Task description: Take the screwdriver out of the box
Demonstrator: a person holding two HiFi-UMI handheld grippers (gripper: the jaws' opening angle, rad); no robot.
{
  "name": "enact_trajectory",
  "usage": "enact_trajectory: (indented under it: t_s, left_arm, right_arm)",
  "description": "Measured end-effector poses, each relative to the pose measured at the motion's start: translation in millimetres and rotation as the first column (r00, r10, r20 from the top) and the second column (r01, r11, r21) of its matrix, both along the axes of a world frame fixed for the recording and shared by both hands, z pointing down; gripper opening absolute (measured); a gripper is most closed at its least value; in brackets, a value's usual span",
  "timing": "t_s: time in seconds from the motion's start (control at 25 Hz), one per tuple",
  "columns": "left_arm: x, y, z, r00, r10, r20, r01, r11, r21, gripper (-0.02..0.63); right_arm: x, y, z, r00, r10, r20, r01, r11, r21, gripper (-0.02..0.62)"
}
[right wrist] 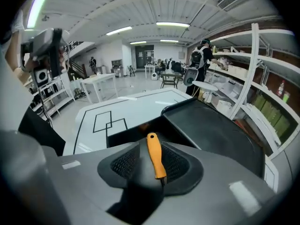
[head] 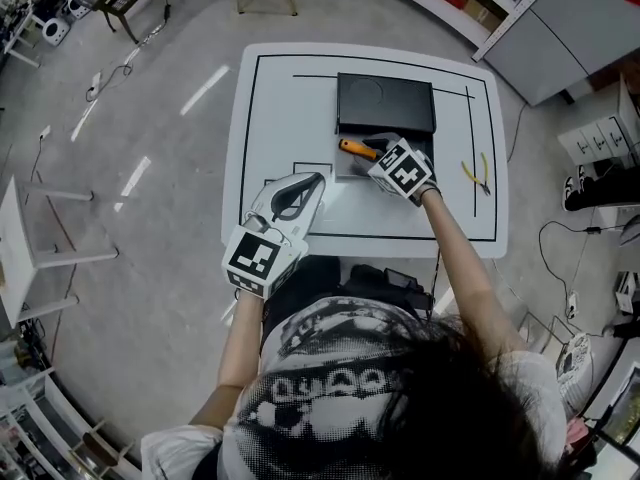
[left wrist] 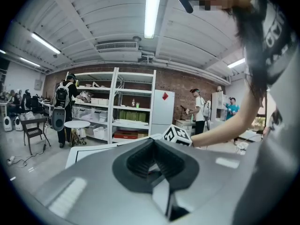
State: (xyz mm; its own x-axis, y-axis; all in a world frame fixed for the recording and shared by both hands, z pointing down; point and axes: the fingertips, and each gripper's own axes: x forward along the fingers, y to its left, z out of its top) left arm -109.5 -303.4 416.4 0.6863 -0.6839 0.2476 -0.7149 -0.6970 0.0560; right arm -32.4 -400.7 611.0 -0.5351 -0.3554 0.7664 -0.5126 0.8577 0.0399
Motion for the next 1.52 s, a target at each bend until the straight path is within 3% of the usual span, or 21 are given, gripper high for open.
enact_trajectory:
  t_s: [0.48, 0.96, 1.28, 1.52]
  left_arm:
    - [-33, -29, 7, 1.0, 0.013, -0.019, -0.013, 1.0, -0.018, 0.0]
    - [-54, -41, 17, 0.998, 0.04, -0.049, -0.042, 0.998, -0.05, 0.0]
    - [-55, -40, 30, 0.993, 0.112, -0.039, -0.115, 0.992, -0.06, 0.0]
    - [-42, -37, 32, 0.987, 0.153, -0.049, -0.157, 0.985, -0.069, 0.0]
  right_arm:
    - [-12, -19, 49, 0.984, -0.05, -0.171, 0.031, 0.994, -0.109, 0.19]
    - [-19, -17, 46, 0.97, -0.067, -0.236, 0.057, 0.997, -0.051, 0.118]
    - [-16, -13, 3, 0.985, 0.058, -0.164, -0.047, 0.996, 0.069, 0.118]
    - [-2, -5, -50, 0.976, 0.219, -0.022, -0.21, 0.957, 0.199, 0.118]
